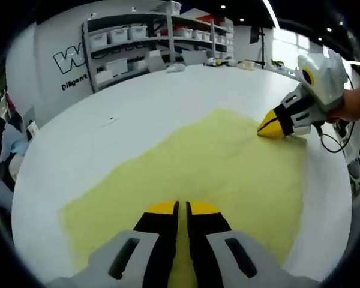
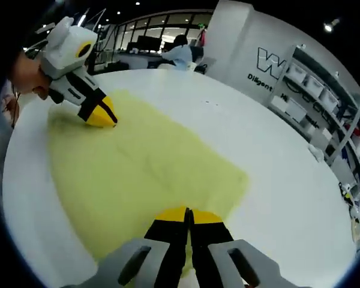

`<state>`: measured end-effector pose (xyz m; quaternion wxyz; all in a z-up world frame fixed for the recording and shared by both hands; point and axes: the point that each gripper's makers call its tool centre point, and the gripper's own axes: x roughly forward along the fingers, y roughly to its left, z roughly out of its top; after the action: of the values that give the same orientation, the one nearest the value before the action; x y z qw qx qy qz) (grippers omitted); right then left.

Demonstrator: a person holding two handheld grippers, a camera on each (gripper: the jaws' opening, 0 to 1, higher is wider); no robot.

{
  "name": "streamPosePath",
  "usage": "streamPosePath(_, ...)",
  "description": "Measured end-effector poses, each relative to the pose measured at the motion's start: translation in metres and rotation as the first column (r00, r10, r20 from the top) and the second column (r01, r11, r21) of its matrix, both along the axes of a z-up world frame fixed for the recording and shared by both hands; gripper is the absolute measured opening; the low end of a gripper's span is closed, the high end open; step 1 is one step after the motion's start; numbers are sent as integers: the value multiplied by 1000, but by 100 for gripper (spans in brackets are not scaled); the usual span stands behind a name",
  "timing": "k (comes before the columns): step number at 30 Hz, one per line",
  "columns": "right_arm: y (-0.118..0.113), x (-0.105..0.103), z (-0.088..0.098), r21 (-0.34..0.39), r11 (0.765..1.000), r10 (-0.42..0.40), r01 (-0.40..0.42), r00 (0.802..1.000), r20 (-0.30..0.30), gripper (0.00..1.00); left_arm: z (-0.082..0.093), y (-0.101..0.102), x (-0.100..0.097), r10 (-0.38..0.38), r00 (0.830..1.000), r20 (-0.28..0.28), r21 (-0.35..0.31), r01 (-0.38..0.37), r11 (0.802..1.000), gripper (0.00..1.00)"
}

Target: Fold the garment on the visible template until the final outline fits inside the template.

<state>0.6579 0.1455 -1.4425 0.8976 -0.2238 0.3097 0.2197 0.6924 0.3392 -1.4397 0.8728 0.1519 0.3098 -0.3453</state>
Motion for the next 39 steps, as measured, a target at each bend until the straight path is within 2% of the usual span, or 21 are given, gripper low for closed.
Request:
streamPosePath(3, -4, -1, 0, 8, 1000, -14, 14, 1000, -4, 0, 0, 14, -3, -21, 1000, 19, 38, 21, 999, 5)
streamPosePath(5, -7, -2, 0, 1, 1000, -16, 16, 1000, -6, 0, 1, 25, -8, -16, 1000, 17, 39, 16, 999, 5)
streamPosePath(8, -14, -7, -4, -3, 1000, -28, 28, 999, -19, 0, 0, 41, -12, 18, 1000, 16, 32, -18, 999, 5)
streamPosePath(9, -15, -9, -4, 16, 999, -49, 49, 998, -28, 0, 0, 50, -15, 56, 998, 9, 18, -56, 998, 5)
streamPosePath(10, -17, -12, -6, 3, 998, -56, 56, 997, -47, 0, 0, 54, -18, 80, 997, 4, 7, -80, 997, 4)
streamPosePath(11, -16, -13, -4, -1, 999, -42, 42, 999, -34, 0, 0, 57, -21, 90, 996, 0, -8, -90, 996, 3)
streamPosePath(15, -22, -19, 0, -24, 999, -49, 48, 998, -38, 0, 2, 68, -34, 68, 997, 23, 24, -69, 997, 4)
streamPosePath(17, -22, -19, 6, 14, 997, -75, 75, 997, -20, 0, 6, 76, -35, 83, 996, 33, 34, -84, 996, 5)
streamPosePath(18, -12, -21, 11, 84, 994, -70, 71, 997, -16, 0, 11, 79, -38, 112, 993, 21, 0, -112, 994, 5)
streamPosePath(19, -6, -24, 14, 117, 992, -55, 56, 998, -18, 0, 16, 77, -42, 130, 991, 13, -48, -129, 990, 5)
streamPosePath(20, 2, -29, 17, 117, 993, -11, 12, 1000, -9, 0, 21, 75, -48, 115, 993, 22, -83, -113, 990, 5)
streamPosePath(23, 13, -44, 12, 79, 995, 61, -59, 998, -17, 0, 23, 74, -67, 35, 998, 51, -48, -32, 998, 5)
streamPosePath(25, 18, -52, 10, 120, 991, 61, -56, 998, -34, 0, 19, 73, -78, 14, 999, 36, -37, -13, 999, 6)
streamPosePath(26, 21, -58, 8, 159, 986, 56, -46, 997, -54, 0, 14, 77, -86, 1, 999, 32, -10, -1, 1000, 7)
streamPosePath(27, 18, -63, 5, 147, 988, 55, -45, 997, -62, 0, 8, 83, -91, -7, 999, 34, 27, 6, 1000, 9)
streamPosePath(29, 16, -71, 2, 133, 989, 70, -60, 995, -69, 0, 1, 91, -96, 5, 1000, 27, 28, -6, 1000, 10)
streamPosePath(30, 14, -74, 0, 126, 990, 73, -64, 994, -75, 0, 6, 91, -94, 13, 998, 53, -5, -12, 1000, 11)
streamPosePath(32, 8, -79, -3, 89, 993, 90, -83, 993, -81, 0, 7, 99, -93, 45, 998, 47, 8, -45, 999, 13)
streamPosePath(35, 2, -82, 1, 92, 993, 85, -79, 994, -69, 0, 8, 109, -94, 69, 996, 60, 24, -71, 997, 18)
streamPosePath(37, -4, -83, 1, 89, 994, 69, -63, 995, -70, 0, 3, 114, -101, 117, 993, -2, -12, -117, 993, 18)
streamPosePath(39, -12, -86, 2, 77, 996, 43, -37, 996, -76, 0, 2, 117, -103, 106, 994, 10, -5, -106, 994, 19)
